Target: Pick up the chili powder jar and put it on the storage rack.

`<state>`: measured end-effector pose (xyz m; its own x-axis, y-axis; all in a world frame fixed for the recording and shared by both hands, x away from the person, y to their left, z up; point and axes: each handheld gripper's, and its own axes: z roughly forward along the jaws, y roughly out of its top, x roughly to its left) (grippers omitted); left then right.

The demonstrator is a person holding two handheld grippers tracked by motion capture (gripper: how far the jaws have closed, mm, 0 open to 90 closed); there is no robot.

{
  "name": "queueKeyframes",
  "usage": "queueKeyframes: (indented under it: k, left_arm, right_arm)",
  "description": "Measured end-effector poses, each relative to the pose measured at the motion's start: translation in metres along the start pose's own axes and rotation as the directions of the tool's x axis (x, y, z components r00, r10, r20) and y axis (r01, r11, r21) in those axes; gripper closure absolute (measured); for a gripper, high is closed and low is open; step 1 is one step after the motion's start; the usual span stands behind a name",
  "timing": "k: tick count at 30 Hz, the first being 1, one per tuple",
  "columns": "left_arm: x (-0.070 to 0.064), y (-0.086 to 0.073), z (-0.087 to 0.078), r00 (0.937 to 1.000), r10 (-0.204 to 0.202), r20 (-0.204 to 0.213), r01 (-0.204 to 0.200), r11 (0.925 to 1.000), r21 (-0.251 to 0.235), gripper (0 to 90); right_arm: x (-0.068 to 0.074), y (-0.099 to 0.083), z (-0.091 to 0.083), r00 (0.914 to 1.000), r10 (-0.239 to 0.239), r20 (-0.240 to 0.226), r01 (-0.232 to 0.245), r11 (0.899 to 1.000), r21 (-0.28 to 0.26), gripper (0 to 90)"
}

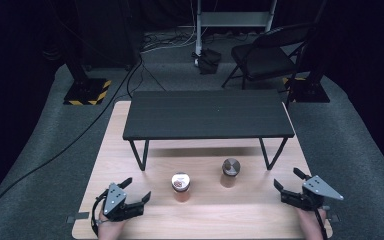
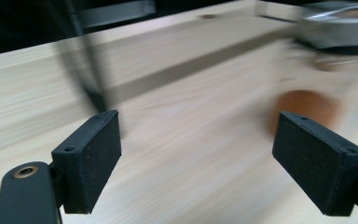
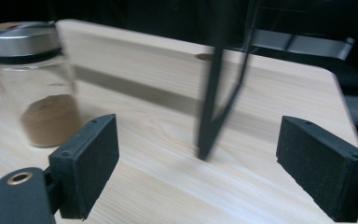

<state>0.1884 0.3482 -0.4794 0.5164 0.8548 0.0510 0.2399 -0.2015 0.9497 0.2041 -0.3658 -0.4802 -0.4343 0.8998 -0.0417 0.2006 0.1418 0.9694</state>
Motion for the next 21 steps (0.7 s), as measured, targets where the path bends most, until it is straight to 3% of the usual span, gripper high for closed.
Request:
queueKeyframes:
  k: [3, 6, 21]
  left_arm:
    - [0.003, -0.008, -0.004, 0.9966, -0.053, -0.063, 0.052, 0.9986, -0.011, 15.6]
    - [0.006, -0.011, -0.006, 0.9944, -0.068, -0.08, 0.068, 0.9976, -0.012, 15.6]
    - [0.012, -0.011, -0.005, 0.9943, -0.088, -0.06, 0.089, 0.996, 0.008, 11.7]
  right_arm:
    - [-0.004, -0.004, -0.002, 0.9997, 0.008, 0.021, -0.009, 1.0, 0.021, 12.2]
    - [-0.006, -0.004, 0.001, 0.9996, 0.016, 0.025, -0.017, 0.999, 0.04, 12.2]
    - [-0.005, -0.002, 0.003, 0.9999, 0.007, 0.016, -0.007, 0.998, 0.062, 12.8]
